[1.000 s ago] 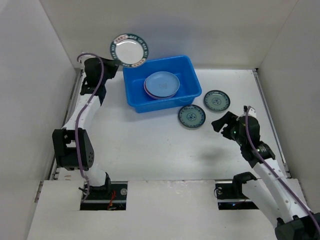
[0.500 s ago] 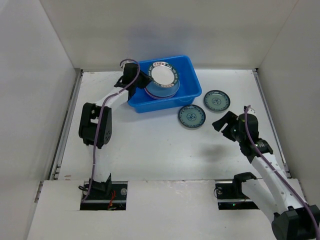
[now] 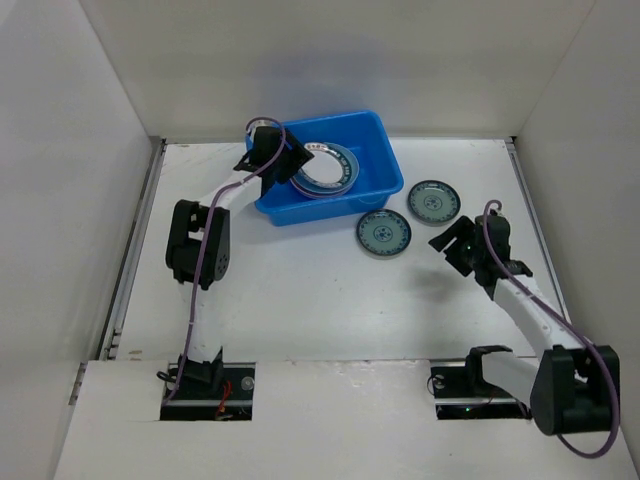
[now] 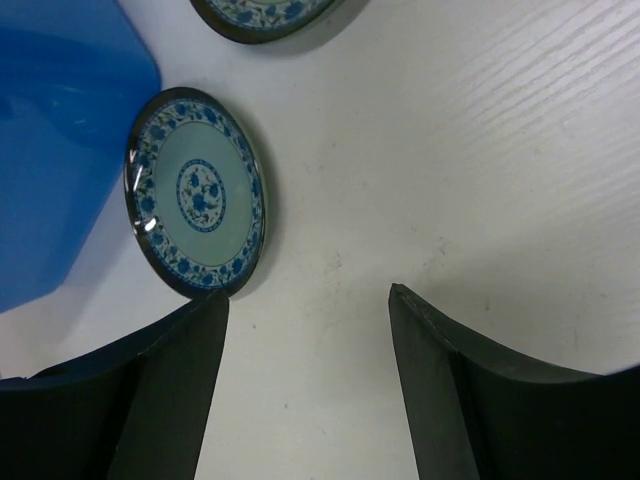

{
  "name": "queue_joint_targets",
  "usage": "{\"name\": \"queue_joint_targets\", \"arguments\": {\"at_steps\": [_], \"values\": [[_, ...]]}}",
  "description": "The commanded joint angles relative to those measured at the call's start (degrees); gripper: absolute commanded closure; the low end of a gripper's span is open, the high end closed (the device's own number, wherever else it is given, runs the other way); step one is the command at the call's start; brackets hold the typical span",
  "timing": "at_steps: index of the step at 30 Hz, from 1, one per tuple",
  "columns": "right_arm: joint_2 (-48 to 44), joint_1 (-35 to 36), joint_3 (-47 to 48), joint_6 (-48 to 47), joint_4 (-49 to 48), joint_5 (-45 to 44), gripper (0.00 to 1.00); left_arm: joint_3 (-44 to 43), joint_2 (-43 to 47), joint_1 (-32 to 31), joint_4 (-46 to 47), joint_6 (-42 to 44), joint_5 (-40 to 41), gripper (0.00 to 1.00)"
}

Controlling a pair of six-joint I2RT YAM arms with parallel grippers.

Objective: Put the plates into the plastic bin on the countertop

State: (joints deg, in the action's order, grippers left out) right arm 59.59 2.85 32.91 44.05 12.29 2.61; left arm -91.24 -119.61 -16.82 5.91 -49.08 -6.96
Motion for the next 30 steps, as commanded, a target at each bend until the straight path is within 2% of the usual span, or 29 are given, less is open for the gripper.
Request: {"name": "queue_joint_targets", "arguments": {"at_steps": [1,4,6,7,8,18,24,30], "values": [[4.29,-1.05,2.25,2.96,-7.89,1.26,0.3,-2.97,3.06,-0.98,-0.28,4.16,1.16,0.3],[9.73,-2.54,2.78,5.68,-12.54,0.64,0.33,-3.68,5.17,-1.5,-2.13,6.97,2.21,0.17],[12.9,-3.6,3.3,7.18,-15.18,0.12,0.35,-3.68,7.1,-1.94,-2.75,8.73,3.09,0.11],[14.4,-4.12,3.39,7.97,-16.85,-0.32,0.35,-3.68,8.42,-2.29,-2.92,9.87,3.44,0.02],[15.98,-4.74,3.48,8.85,-18.52,-0.76,0.36,-3.59,9.82,-2.73,-3.1,10.92,3.97,0.0],[32.68,-9.22,7.87,19.39,-30.3,1.6,0.39,-2.81,24.15,-10.72,-10.56,25.16,13.54,0.0],[39.36,-9.75,11.56,23.44,-33.56,2.57,0.41,9.74,36.53,-15.21,-11.54,27.55,20.67,0.0],[44.9,-9.67,16.48,25.82,-33.48,3.01,0.61,22.75,49.89,-18.37,-16.45,25.62,24.18,0.0]]}}
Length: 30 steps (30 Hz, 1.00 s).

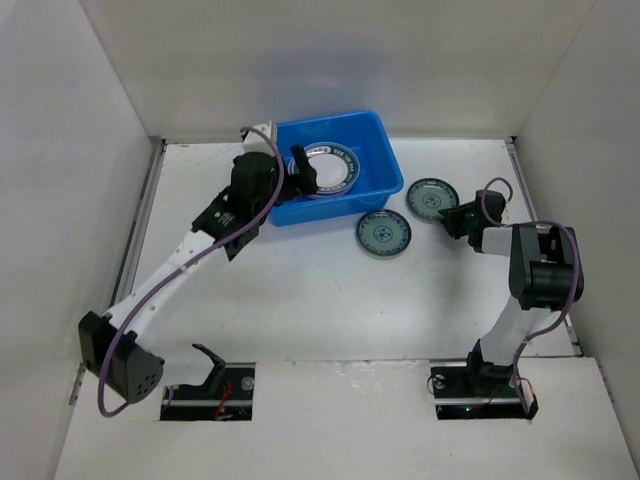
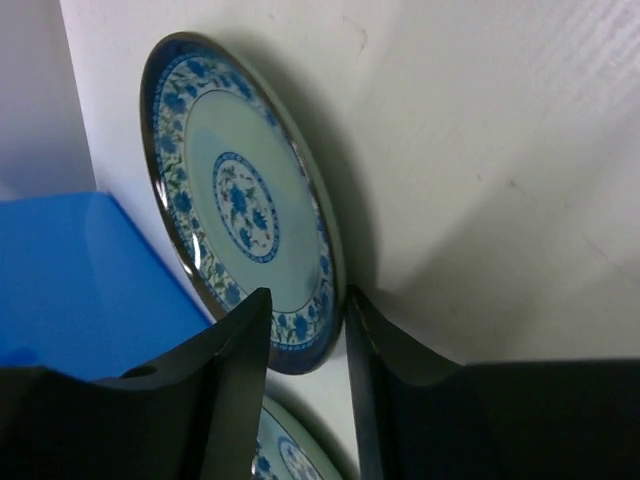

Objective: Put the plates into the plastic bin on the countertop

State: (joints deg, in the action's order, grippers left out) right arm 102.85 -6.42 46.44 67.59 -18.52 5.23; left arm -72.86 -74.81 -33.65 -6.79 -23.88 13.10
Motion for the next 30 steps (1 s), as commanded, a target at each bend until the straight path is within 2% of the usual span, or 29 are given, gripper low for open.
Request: {"name": "queue_joint_targets", "arguments": {"at_steps": [1,2,4,6,8,14,19,21,24,30], "values": [[2.26,-0.4,3.39,2.54,-2.83,0.48,0.67,6.48,7.28,-2.59,-4.8,0.06,4.91,0.0],[2.88,-0.57,4.01,2.81,-2.92,0.65,0.76,8.24,9.39,-3.65,-6.03,-0.2,5.52,0.0],[3.41,-0.84,4.71,2.98,-2.92,0.74,0.89,11.5,13.26,-6.28,-8.41,-0.82,6.93,0.0],[3.33,-1.1,5.15,3.25,-2.92,1.09,0.97,14.05,16.43,-9.01,-11.48,-1.52,8.6,0.0],[2.01,-1.54,5.24,3.33,-3.1,1.01,1.0,16.07,18.63,-11.73,-14.56,-3.27,10.35,0.0],[-7.12,-3.56,6.91,1.32,0.14,-1.45,1.0,21.44,21.02,-18.86,-18.17,-9.51,13.52,0.0],[-14.07,-2.69,15.25,-2.9,9.02,-3.39,1.0,23.46,19.17,-22.64,-18.53,-13.38,13.97,0.0],[-15.3,0.11,19.37,-4.22,11.57,-3.39,1.0,24.43,18.99,-23.52,-18.09,-14.7,13.97,0.0],[-14.44,4.77,26.58,-6.15,14.99,-2.16,1.0,25.75,19.69,-23.7,-18.61,-16.98,13.97,0.0],[-4.6,16.28,43.54,-10.63,25.89,0.39,0.99,28.03,23.38,-22.56,-20.89,-21.82,13.44,0.0]]}}
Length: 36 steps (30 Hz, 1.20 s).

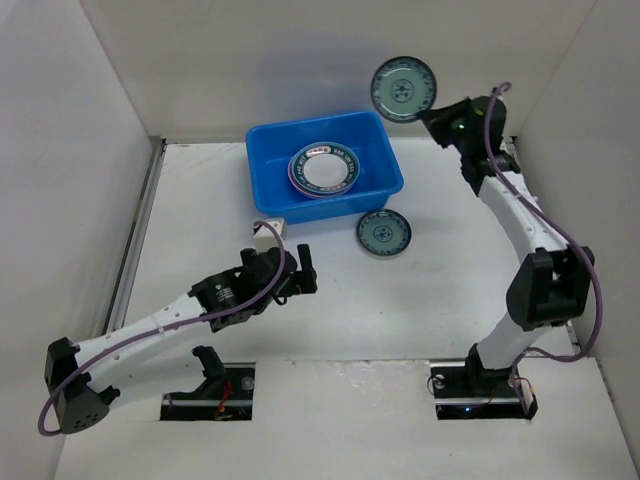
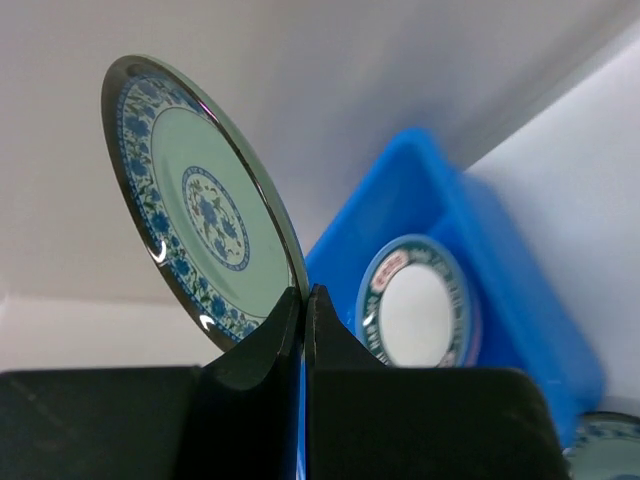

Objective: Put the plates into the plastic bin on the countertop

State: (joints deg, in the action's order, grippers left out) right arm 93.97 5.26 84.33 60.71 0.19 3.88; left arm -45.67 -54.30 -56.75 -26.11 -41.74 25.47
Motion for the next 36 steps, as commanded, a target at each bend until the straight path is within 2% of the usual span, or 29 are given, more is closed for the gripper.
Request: {"name": "queue_joint_targets", "arguments": {"at_steps": [1,6,16,20,22,24,26,31,36], "values": [[6.03,6.28,7.75,-4.8,8.33,1.22,0.99,1.11,3.41,0.72,-2.45,-4.92,1.24,0.0],[15.43,12.18,16.29,-7.79,12.55,-1.24,0.99,1.46,4.9,1.08,-7.28,-9.23,1.59,0.0],[27.57,16.4,22.45,-9.03,12.91,-5.02,0.96,4.01,11.32,-0.68,-13.7,-15.48,3.35,0.0],[29.95,17.28,24.29,-8.76,13.09,-5.11,0.82,4.36,12.12,-1.21,-14.5,-16.36,3.44,0.0],[30.48,17.64,24.74,-8.85,13.09,-5.2,0.71,4.8,12.12,-1.3,-13.54,-16.45,3.09,0.0],[30.22,17.99,24.65,-8.94,13.09,-5.2,0.5,5.24,11.59,-1.3,-11.95,-15.84,2.65,0.0],[29.08,18.43,24.21,-9.46,13.0,-5.2,0.4,5.42,10.63,-1.04,-10.2,-14.87,1.78,0.0],[21.71,19.39,20.35,-11.84,10.98,-5.64,0.29,6.47,7.12,1.94,0.51,-10.57,-3.57,0.0],[8.45,19.66,11.23,-14.12,7.47,-5.73,0.26,7.35,-3.32,9.85,16.84,-8.19,-19.72,0.0]]}}
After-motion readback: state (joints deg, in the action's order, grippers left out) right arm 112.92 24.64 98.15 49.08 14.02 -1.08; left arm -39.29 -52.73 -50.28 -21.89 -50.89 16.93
